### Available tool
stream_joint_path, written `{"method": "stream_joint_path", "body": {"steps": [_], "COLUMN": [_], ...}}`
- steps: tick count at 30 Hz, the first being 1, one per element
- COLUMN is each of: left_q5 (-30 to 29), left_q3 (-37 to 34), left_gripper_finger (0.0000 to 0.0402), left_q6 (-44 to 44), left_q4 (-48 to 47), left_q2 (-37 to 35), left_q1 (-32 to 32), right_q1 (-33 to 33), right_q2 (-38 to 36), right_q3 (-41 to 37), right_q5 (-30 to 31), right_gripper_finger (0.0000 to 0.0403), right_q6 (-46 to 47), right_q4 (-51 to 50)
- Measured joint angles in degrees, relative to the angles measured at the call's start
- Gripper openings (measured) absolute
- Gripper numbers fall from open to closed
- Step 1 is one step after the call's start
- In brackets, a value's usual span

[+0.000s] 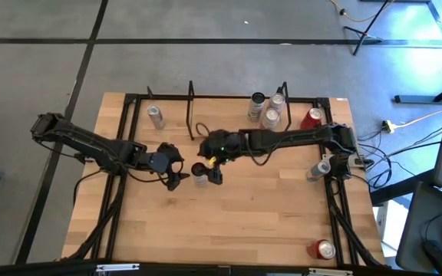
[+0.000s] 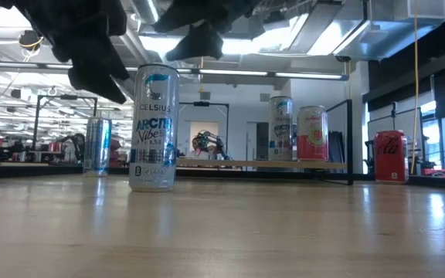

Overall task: Place canned beverage on shelf
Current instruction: Align the white and blue soda can with the other white and blue soda can on the shelf

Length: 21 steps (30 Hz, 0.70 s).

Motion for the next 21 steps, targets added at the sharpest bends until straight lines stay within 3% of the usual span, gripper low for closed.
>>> {"method": "stream_joint_path", "body": {"steps": [15,21], "left_q5": [-2.87,-2.97], "left_q3": [-1.85,-1.85], "left_gripper_finger": [0.0329,0.0329], "left_q6": [0.94,1.10], "left_q4": [4.36,4.98], "left_q2": [2.44,2.35], "left_q1": [1.05,2.31], "right_q1": [0.75,1.01], "right_q2": [5.95,7.31], "right_q3": [-0.03,-0.22], "right_q5": [1.01,3.04], "right_gripper_finger": [0.0321,0.0321], "right_q6": [1.31,0.97], "right_q4": [4.75,1.55]}}
